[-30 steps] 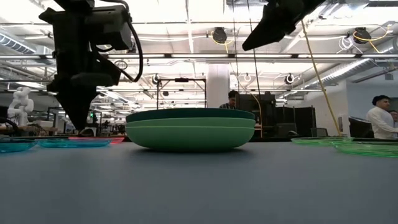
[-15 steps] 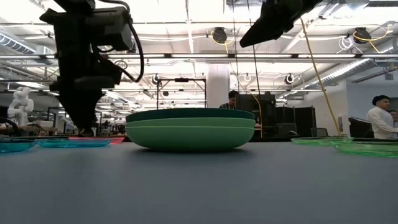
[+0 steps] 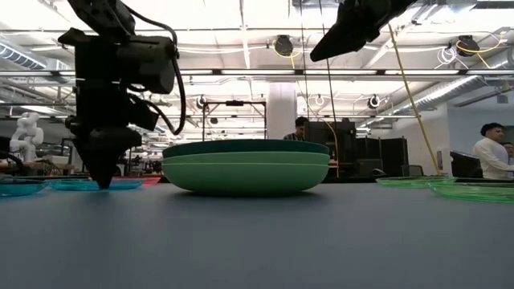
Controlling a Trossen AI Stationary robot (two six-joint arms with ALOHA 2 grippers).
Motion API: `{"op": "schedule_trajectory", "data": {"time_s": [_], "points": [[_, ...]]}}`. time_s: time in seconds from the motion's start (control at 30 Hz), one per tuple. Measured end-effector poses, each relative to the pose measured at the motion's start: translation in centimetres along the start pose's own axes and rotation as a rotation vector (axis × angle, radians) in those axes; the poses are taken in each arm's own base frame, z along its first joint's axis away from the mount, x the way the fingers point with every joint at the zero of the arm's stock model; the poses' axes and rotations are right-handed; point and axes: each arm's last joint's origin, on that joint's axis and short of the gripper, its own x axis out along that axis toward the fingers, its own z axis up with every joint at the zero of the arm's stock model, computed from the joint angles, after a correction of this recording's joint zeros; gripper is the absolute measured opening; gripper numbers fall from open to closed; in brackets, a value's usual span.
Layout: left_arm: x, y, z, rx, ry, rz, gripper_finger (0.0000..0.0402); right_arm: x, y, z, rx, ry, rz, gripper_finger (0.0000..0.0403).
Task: Stack plastic plates
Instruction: Stack the top transparent blue plate on top of the light brown plate
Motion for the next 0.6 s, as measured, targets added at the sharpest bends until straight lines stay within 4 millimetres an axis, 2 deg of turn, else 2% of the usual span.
{"op": "schedule_trajectory", "data": {"time_s": [0.17, 0.6], "points": [[0.67, -0.27, 0.06, 0.008, 0.011, 0.032, 0.0176, -0.01, 0.04, -0.01, 0.002, 0.0, 0.002, 0.0098], [0.87, -0.2, 0.01, 0.02, 0.01, 0.052, 0.0043, -0.01, 0.04, 0.0, 0.002, 0.0, 0.001, 0.0098]]}}
